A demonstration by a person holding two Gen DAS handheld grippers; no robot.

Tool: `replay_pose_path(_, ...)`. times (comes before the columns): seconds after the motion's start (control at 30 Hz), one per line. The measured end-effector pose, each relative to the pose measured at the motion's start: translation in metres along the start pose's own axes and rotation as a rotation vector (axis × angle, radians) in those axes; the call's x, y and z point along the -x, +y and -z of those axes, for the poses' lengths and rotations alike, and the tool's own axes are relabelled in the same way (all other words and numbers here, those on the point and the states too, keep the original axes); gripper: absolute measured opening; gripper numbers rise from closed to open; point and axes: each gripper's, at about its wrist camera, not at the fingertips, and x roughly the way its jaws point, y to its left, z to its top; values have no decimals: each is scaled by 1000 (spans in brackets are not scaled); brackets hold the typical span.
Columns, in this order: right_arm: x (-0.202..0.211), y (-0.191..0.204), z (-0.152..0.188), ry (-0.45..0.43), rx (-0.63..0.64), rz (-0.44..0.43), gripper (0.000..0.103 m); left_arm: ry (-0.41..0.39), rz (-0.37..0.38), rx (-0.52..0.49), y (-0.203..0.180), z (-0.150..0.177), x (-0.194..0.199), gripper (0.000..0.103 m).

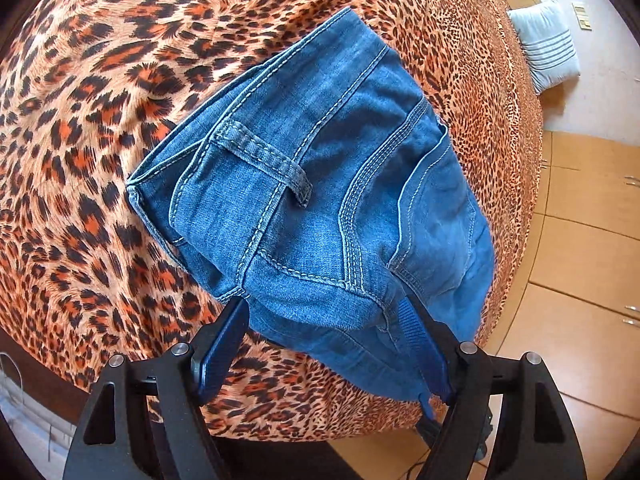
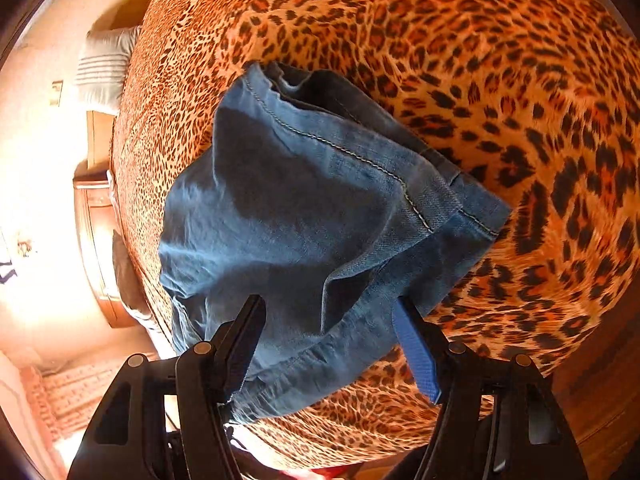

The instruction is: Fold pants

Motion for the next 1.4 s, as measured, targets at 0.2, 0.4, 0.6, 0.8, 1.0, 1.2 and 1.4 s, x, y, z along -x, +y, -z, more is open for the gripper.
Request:
replay_pose_path(0.2, -11, 8, -9, -17, 9, -33, 5, -9, -129, -18, -32, -23, -13, 29)
replay_pose_path(0.4, 52, 58, 8, -134, 270, -183, 3, -164, -107, -275, -78, 6, 50, 24)
replay_pose_path(0.6, -7, -4, 28, 23, 218, 40, 4, -29, -290, -229, -26, 23, -10, 21)
replay_pose_path(0.8, -18, -13, 25, 16, 222, 63, 7, -26, -288, -235, -19, 31, -13, 32)
replay_pose_path(1.0, 13, -3, 20, 34, 247, 99, 25, -28, -238, -405, -30, 51, 30, 46)
replay_pose_path(1.2, 67, 36, 2, -108, 416, 136, 36, -156, -240, -471, -48, 18, 86, 74)
replay_pose_path(1.4, 28, 137, -18, -103, 636, 54, 54, -88, -261, -359, -75, -67, 54, 74)
